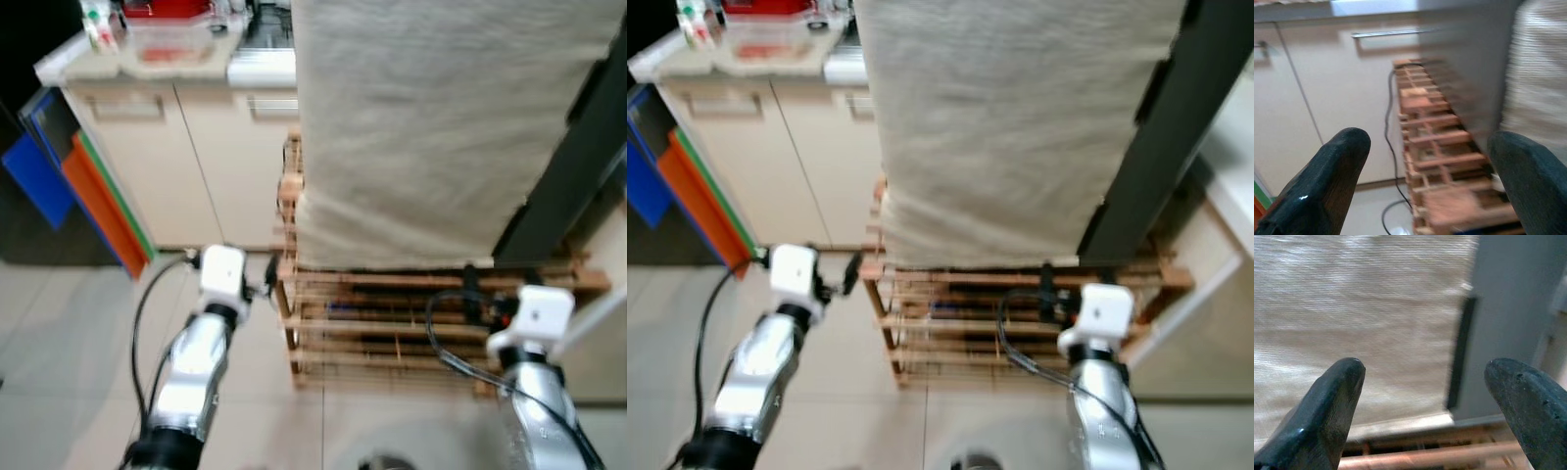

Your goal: Restocking fridge

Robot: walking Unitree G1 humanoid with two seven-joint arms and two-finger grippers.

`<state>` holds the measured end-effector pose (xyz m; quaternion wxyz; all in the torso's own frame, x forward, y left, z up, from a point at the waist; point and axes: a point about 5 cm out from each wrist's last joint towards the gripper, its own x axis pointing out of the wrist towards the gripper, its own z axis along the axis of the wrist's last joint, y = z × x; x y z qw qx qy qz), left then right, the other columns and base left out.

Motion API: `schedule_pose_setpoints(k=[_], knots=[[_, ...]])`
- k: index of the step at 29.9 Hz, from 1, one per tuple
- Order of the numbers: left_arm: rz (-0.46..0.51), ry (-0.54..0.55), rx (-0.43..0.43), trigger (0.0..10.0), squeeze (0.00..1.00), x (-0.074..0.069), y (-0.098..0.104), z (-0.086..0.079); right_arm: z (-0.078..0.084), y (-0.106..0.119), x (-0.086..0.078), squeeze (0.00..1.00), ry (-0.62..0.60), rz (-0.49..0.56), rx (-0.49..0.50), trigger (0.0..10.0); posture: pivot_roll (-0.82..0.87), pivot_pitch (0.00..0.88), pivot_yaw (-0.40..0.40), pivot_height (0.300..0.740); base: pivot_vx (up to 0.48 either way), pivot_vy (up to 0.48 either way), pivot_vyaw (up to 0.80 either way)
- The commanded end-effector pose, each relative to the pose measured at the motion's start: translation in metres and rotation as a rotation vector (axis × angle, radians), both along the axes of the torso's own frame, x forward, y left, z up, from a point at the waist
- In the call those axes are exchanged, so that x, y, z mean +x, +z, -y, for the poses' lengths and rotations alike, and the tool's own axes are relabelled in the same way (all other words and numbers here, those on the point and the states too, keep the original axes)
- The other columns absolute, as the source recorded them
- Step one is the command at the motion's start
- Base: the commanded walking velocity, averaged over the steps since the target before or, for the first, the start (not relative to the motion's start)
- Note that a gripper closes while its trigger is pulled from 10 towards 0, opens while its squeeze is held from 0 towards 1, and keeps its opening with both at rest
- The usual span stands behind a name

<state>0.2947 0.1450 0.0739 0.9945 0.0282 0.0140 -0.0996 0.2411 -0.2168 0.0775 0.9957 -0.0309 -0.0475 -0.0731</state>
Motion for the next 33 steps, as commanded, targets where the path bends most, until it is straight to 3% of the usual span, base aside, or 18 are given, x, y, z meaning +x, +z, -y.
schedule_pose_setpoints(k=[1,23,33], knots=[[-0.004,0.022,0.014,10.0,0.0,0.0,0.0,-0.01,-0.008,-0.003,0.002,0.0,0.016,-0.013,0.029,10.0,-0.04,0.04,0.031,0.71,0.0,0.439,0.0],[-0.01,0.02,0.04,10.0,0.0,0.012,0.003,-0.012,-0.012,-0.009,0.003,0.0,0.03,-0.023,0.037,10.0,-0.04,0.023,0.03,0.71,0.0,0.46,0.0],[0.037,-0.007,0.052,10.0,0.0,0.02,0.014,-0.008,-0.014,-0.012,0.003,0.0,0.017,-0.038,0.035,10.0,-0.03,0.03,0.041,0.71,0.0,0.088,-0.79]])
